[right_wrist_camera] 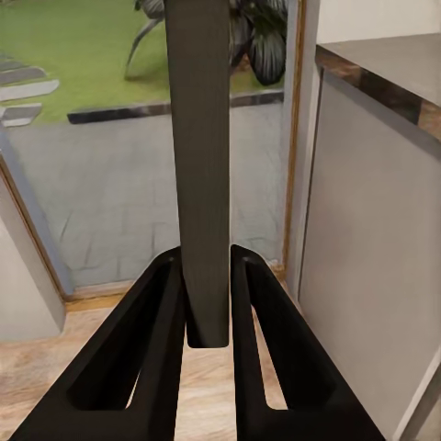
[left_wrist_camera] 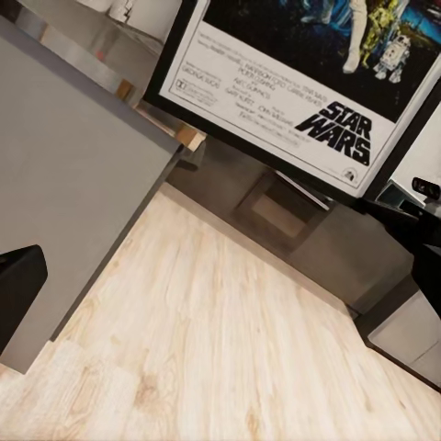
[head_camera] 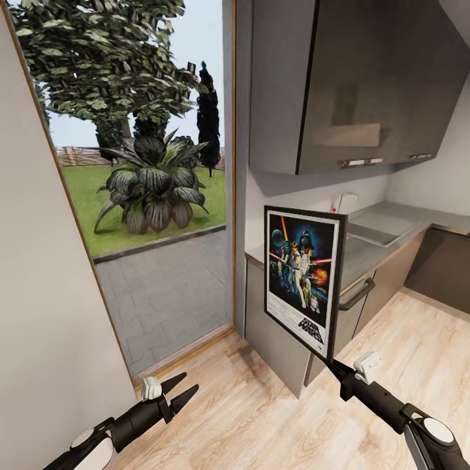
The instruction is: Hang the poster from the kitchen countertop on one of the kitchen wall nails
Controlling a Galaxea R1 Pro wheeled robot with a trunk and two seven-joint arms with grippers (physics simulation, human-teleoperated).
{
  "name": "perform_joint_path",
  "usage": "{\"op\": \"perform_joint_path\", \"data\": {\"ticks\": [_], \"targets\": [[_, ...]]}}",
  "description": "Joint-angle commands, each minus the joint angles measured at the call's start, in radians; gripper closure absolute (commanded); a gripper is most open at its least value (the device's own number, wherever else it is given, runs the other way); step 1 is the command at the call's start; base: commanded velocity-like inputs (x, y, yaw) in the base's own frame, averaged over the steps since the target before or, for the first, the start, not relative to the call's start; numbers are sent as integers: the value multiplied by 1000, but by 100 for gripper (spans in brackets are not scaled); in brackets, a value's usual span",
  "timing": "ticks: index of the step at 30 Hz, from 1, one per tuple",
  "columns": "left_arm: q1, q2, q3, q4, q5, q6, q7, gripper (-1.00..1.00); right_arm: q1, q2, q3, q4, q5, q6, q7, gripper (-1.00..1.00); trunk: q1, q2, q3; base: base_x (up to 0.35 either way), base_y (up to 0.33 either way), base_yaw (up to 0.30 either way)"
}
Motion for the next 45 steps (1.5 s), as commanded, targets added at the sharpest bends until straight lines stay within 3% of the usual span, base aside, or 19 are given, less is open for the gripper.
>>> {"op": "perform_joint_path", "data": {"ticks": [1,11,45], "targets": [[-2,1,-6,0,8,-6,0,-100,-1,0,-1,1,-4,0,8,100,1,-2,-2,0,0,0],[-1,0,-8,34,11,-7,0,-100,-1,1,-2,1,-4,0,6,100,1,-2,-2,-20,0,113],[-1,-2,-9,39,11,-8,0,-100,-1,1,-1,1,-3,0,5,100,1,-2,4,-185,0,201]]}}
